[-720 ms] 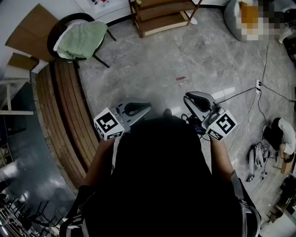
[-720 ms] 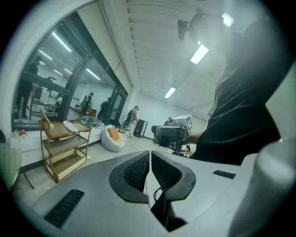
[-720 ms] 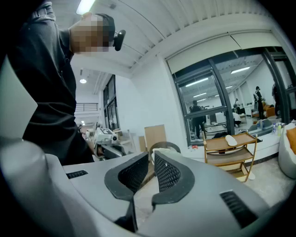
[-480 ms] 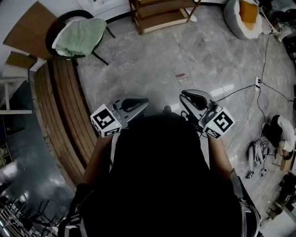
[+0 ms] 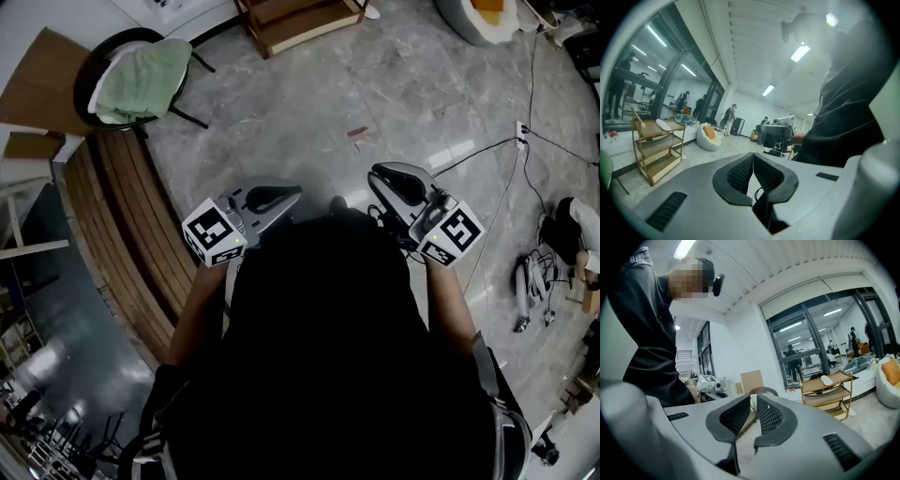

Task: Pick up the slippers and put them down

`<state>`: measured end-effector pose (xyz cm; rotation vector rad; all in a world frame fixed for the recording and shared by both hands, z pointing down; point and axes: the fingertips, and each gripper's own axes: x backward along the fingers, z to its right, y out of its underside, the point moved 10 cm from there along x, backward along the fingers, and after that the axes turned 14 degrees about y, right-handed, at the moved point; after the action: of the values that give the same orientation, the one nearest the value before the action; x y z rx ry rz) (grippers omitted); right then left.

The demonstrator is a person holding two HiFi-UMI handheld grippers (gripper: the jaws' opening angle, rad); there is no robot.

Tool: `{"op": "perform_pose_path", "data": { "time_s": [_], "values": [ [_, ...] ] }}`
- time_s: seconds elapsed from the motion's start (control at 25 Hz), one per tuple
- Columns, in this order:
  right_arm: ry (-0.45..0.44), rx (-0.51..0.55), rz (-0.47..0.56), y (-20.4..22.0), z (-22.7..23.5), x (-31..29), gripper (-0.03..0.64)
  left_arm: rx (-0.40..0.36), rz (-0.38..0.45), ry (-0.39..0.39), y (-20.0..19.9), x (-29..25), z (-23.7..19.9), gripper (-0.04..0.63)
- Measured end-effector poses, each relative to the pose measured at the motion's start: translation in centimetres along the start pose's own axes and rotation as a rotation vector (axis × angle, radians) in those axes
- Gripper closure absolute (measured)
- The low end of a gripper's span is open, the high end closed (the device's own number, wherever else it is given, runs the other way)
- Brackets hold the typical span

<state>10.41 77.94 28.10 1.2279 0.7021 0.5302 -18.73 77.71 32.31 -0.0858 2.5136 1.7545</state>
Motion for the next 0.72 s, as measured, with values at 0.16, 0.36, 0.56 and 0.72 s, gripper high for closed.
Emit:
{"op": "perform_pose_path", "data": {
  "time_s": [0.16,0.36,0.56,0.72],
  "values": [
    [0.022,-0.007,0.018,0.0,2.1,2.0,0.566,0.016,0.018,-0.001,-0.7,-1.7,-0.4,0.583],
    [0.029,-0.102,0.046,0.1,6.7,4.9,0.566,0.019,0.024,-0.060,-2.1,-4.3,-1.3,0.583],
    [-0.059,-0.127,0.039,0.6,9.8,5.5,0.566,0.056,0.068,-0.169,-2.7,-6.1,0.1,0.583],
    [-0.096,-0.142,0.023,0.8,10.9,3.4,0.566,0.101,0.042,-0.215,-1.7,-5.2,0.8,0.584]
  ]
}}
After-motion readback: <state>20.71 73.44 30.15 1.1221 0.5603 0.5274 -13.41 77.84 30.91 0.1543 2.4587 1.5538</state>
